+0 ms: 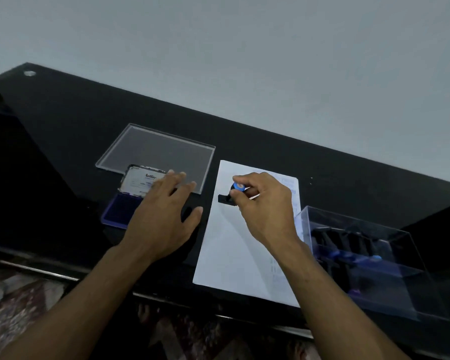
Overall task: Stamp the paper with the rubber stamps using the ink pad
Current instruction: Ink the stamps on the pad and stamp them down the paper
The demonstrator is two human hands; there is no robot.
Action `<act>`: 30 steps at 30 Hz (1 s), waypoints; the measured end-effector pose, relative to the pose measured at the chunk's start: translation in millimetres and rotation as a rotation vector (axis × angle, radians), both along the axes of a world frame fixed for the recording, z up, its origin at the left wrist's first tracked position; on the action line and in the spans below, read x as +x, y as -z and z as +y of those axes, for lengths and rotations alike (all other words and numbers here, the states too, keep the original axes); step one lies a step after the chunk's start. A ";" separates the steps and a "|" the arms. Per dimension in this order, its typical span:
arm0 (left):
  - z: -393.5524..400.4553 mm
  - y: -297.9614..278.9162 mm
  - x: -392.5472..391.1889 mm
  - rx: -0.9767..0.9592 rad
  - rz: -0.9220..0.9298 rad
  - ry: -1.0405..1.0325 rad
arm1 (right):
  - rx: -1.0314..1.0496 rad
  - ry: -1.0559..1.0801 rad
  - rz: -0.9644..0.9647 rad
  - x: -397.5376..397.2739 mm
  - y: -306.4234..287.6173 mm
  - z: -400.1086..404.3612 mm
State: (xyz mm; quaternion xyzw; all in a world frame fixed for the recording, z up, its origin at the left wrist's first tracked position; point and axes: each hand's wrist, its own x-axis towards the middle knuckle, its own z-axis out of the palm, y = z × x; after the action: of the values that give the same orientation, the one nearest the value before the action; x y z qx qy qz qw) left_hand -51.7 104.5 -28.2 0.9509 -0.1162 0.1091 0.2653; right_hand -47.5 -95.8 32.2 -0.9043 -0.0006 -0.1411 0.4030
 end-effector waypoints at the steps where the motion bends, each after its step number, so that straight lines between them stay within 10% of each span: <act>1: -7.0 -0.5 4.3 0.007 -0.002 0.015 | -0.002 0.017 -0.002 2.3 -0.2 -7.3; 30: -91.0 24.4 108.9 0.267 0.042 0.191 | -0.187 0.087 0.106 79.2 -0.9 -73.7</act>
State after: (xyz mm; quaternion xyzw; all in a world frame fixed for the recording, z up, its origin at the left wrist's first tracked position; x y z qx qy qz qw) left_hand 57.2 13.5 -52.6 0.9644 -0.2138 0.0473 0.1482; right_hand 31.7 -169.5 33.1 -0.9432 0.0467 -0.1098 0.3100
